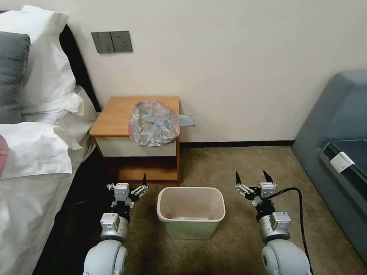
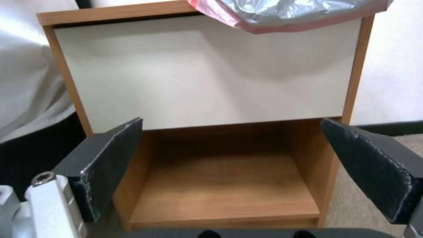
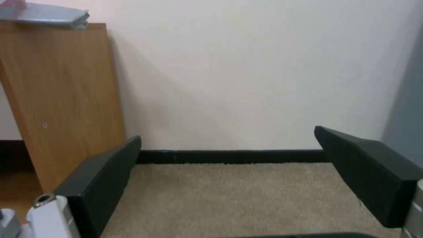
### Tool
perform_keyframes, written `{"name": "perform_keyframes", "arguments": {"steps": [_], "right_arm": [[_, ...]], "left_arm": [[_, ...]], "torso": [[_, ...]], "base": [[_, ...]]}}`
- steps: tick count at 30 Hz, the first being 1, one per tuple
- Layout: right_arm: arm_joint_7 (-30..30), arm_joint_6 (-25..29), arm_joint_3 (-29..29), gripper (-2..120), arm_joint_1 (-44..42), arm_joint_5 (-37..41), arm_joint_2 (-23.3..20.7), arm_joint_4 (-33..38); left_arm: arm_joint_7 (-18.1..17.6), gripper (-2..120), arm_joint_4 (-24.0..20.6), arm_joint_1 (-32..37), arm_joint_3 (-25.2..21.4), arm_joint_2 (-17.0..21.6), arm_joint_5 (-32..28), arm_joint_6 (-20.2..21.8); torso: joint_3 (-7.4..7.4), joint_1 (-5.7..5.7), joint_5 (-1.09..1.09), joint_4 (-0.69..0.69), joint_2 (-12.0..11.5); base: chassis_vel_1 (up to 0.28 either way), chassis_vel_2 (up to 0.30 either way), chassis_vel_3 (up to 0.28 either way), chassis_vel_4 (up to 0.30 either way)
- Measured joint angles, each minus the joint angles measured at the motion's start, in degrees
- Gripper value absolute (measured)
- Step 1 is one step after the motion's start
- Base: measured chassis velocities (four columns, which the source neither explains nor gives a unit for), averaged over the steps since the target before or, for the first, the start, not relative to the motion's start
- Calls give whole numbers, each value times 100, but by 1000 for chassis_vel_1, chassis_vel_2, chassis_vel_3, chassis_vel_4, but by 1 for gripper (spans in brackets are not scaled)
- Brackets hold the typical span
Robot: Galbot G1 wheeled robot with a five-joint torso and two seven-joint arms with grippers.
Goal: Pick up the garbage bag from the table and place it over the trash can.
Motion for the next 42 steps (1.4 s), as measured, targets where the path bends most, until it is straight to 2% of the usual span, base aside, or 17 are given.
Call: {"name": "perform_keyframes", "arguments": {"steps": [34,35,36,39,40,41,42], "right_arm": [[19,77,-10,100,-58,21,-35,115],[30,99,-4,100,-66,27,-42,143],[54,175,-23,100,-136,53,-77,261],[159,486,-57,100,-358,150,-232,717],[214,662,-87,100,-491,206,-317,963],[214,662,-87,100,-491,206,-317,963],[269,825,-106,100,-610,258,-396,1200]], "left_arm": [[-5,100,-37,19,-2,0,-2,-2],[-44,100,-201,110,5,-15,-25,-46],[-97,99,-390,218,2,-32,-53,-108],[-204,99,-802,452,17,-73,-123,-251],[-272,100,-1048,582,19,-95,-161,-333],[-272,100,-1048,582,19,-95,-161,-333],[-323,100,-1235,686,24,-112,-190,-398]], "torso": [[0,0,1,0,0],[0,0,-4,1,0],[0,1,7,-1,0],[0,0,-3,1,0],[0,0,1,0,0],[0,0,1,0,0],[0,0,0,0,0]], "base": [[0,0,0,0],[0,0,0,0],[0,0,0,0],[0,0,0,0],[0,0,0,0],[0,0,0,0],[0,0,0,0]]}}
